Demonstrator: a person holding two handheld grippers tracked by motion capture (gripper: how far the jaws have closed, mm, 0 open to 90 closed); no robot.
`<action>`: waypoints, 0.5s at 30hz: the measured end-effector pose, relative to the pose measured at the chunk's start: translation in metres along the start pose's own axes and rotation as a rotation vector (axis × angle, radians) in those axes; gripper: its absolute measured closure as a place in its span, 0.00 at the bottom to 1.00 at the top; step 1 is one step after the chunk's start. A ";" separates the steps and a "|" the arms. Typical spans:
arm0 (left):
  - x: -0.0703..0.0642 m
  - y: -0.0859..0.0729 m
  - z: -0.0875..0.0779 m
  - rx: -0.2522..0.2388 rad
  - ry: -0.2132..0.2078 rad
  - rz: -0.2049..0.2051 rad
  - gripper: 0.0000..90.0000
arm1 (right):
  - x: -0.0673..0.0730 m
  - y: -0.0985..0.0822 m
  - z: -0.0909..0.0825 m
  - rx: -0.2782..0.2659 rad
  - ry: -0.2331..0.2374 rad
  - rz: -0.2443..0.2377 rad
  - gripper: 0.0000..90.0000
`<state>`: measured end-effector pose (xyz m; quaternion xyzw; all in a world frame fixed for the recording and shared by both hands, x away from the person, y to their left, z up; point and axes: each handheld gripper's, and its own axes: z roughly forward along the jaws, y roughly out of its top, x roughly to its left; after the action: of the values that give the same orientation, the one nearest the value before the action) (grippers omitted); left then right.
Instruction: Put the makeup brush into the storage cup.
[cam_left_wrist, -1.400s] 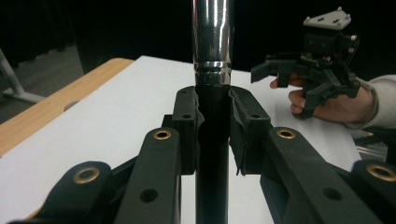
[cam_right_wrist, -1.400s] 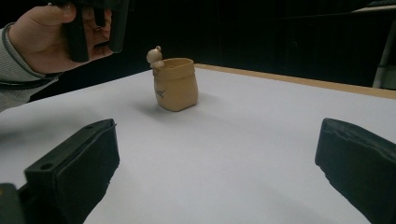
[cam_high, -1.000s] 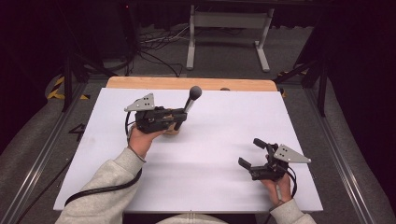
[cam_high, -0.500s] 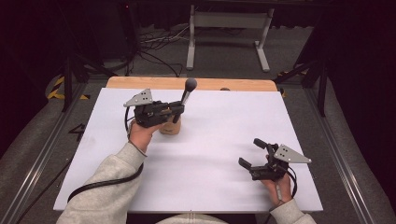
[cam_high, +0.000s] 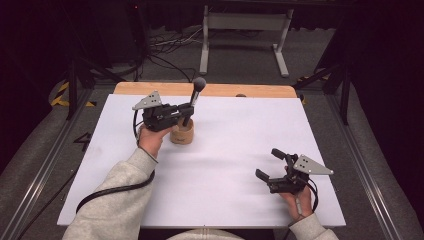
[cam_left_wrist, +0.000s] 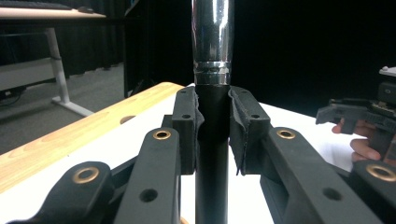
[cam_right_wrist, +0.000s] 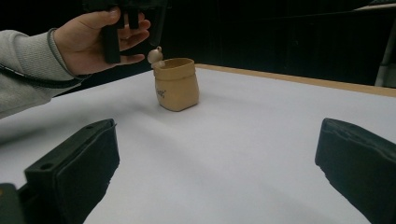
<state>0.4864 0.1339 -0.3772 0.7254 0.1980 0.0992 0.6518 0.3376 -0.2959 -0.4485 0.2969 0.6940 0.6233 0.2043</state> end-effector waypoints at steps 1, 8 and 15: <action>0.000 0.000 0.000 0.000 0.000 0.000 0.83 | 0.000 0.000 0.000 0.000 0.002 0.000 0.00; 0.004 -0.001 0.002 -0.002 0.040 0.000 0.83 | 0.000 0.000 0.000 -0.003 0.001 0.001 0.00; 0.008 -0.005 0.001 -0.013 0.064 0.008 0.83 | 0.000 0.000 0.000 -0.004 0.005 0.003 0.00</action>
<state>0.4932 0.1362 -0.3836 0.7183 0.2150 0.1262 0.6495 0.3370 -0.2960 -0.4482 0.2959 0.6929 0.6257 0.2022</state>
